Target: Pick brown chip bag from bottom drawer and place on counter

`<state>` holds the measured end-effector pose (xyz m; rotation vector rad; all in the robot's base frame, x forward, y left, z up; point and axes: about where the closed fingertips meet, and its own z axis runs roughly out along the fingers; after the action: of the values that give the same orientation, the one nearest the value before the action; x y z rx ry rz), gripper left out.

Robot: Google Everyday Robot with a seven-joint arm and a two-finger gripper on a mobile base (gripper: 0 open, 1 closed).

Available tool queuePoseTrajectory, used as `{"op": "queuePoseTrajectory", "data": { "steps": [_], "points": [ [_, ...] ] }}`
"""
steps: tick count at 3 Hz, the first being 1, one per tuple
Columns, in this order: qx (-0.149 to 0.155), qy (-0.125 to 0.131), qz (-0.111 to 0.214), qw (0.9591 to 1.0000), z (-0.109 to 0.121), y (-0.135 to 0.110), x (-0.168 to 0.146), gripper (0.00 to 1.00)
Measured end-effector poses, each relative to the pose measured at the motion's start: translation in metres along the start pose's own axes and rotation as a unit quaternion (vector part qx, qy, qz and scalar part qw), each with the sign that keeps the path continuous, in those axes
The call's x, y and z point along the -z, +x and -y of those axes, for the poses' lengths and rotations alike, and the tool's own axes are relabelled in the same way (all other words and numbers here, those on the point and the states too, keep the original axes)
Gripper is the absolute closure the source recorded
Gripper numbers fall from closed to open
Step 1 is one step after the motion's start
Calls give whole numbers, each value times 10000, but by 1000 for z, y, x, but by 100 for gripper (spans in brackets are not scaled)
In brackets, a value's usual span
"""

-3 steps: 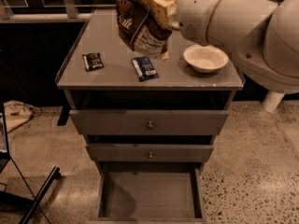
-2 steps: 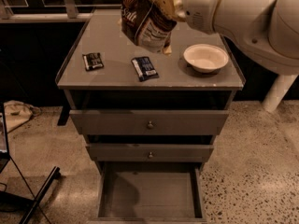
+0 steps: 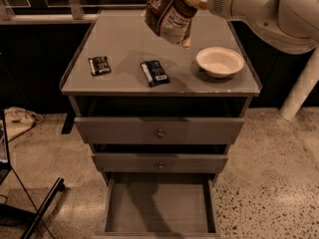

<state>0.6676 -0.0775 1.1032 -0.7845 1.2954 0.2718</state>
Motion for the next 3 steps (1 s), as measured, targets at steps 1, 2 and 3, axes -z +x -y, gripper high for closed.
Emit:
{"op": "queuePoseTrajectory", "data": {
  "steps": [1,2,3],
  "points": [
    [-245,191,-32,9995,25,21,-16,100],
    [-560,410,-18,9976,39,50,-30,100],
    [-739,566,-64,9956,53,69,-48,100]
  ]
}}
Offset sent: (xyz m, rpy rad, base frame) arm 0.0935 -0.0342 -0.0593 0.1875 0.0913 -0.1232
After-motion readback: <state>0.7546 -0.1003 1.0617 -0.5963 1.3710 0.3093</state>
